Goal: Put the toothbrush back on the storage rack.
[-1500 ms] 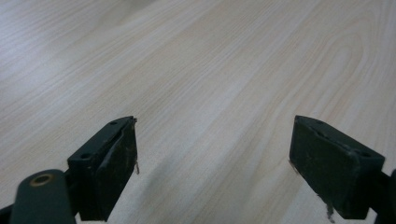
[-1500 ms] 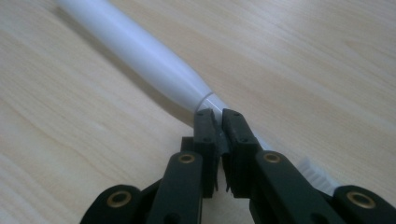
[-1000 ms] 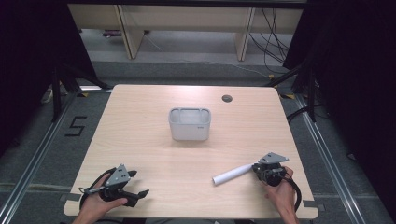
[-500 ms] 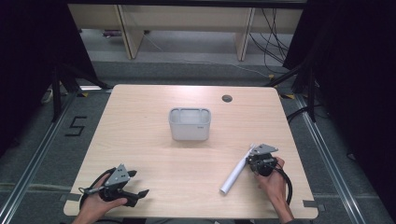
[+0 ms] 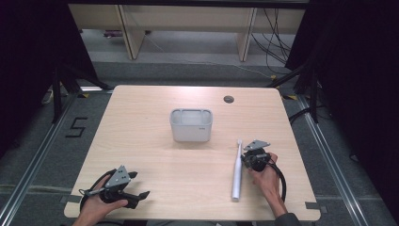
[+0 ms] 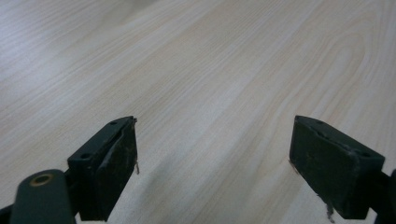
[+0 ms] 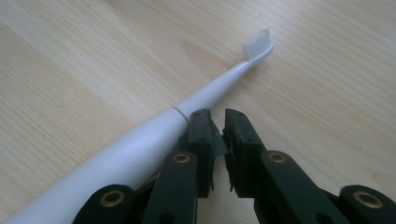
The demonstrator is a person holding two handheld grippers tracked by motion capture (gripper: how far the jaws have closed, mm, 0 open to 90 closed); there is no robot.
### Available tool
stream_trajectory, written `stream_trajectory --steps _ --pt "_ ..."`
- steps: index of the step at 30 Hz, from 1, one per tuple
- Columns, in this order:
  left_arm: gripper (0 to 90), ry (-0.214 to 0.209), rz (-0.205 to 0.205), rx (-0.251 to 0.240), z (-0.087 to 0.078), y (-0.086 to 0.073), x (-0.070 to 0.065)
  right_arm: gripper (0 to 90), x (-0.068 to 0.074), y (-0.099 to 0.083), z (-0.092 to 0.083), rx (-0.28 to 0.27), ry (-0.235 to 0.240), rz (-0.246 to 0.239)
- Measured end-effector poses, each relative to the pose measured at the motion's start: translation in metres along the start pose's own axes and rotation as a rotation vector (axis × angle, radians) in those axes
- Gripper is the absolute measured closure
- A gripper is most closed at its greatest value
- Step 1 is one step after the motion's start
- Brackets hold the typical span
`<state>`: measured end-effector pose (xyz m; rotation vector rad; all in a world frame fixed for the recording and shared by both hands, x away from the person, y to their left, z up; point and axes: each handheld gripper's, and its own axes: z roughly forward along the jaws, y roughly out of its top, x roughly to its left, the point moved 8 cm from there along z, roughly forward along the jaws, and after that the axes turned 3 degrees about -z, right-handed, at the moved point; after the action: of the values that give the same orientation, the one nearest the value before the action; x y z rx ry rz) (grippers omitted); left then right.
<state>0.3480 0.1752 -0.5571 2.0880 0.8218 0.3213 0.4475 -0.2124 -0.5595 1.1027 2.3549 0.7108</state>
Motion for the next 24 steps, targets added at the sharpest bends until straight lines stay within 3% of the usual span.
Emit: stream_trajectory --steps 2,3,5,7,9,12,13,15,18,21,24 --pt "14.9 0.006 0.026 0.027 -0.001 -0.002 0.003 81.7 0.002 0.001 0.002 0.01 0.006 0.006" --pt "15.0 0.004 0.005 0.004 0.0 0.0 0.001 81.6 0.001 0.002 0.003 0.002 -0.001 -0.013" --pt "14.9 0.002 0.002 0.0 0.0 0.0 0.0 81.4 0.003 0.003 0.003 0.007 0.006 -0.002" --pt "14.9 0.004 0.03 0.029 -0.001 -0.002 0.003 80.7 0.003 0.006 0.004 -0.003 0.007 -0.019" --pt "14.9 -0.001 0.003 0.004 0.0 0.0 0.0 80.3 0.006 0.008 0.004 -0.007 0.025 0.0" --pt "14.9 0.0 0.019 0.015 -0.001 -0.001 0.001 79.5 0.007 0.011 0.006 -0.011 0.03 -0.018" --pt "14.9 0.005 0.031 0.022 -0.001 -0.002 0.003 79.3 0.009 0.011 0.006 0.001 0.04 0.0" --pt "14.9 -0.001 -0.004 -0.006 0.0 0.0 0.0 79.0 0.01 0.013 0.006 0.003 0.039 -0.006" --pt "15.0 -0.006 0.02 0.021 -0.001 -0.002 0.001 78.3 0.011 0.015 0.006 -0.003 0.039 -0.007" --pt "14.9 0.001 0.004 0.0 0.0 0.0 0.0 77.3 0.012 0.018 0.005 -0.015 0.052 -0.014" --pt "14.9 0.002 0.016 0.014 -0.001 -0.001 0.002 76.0 0.011 0.022 0.001 -0.034 0.072 0.006"
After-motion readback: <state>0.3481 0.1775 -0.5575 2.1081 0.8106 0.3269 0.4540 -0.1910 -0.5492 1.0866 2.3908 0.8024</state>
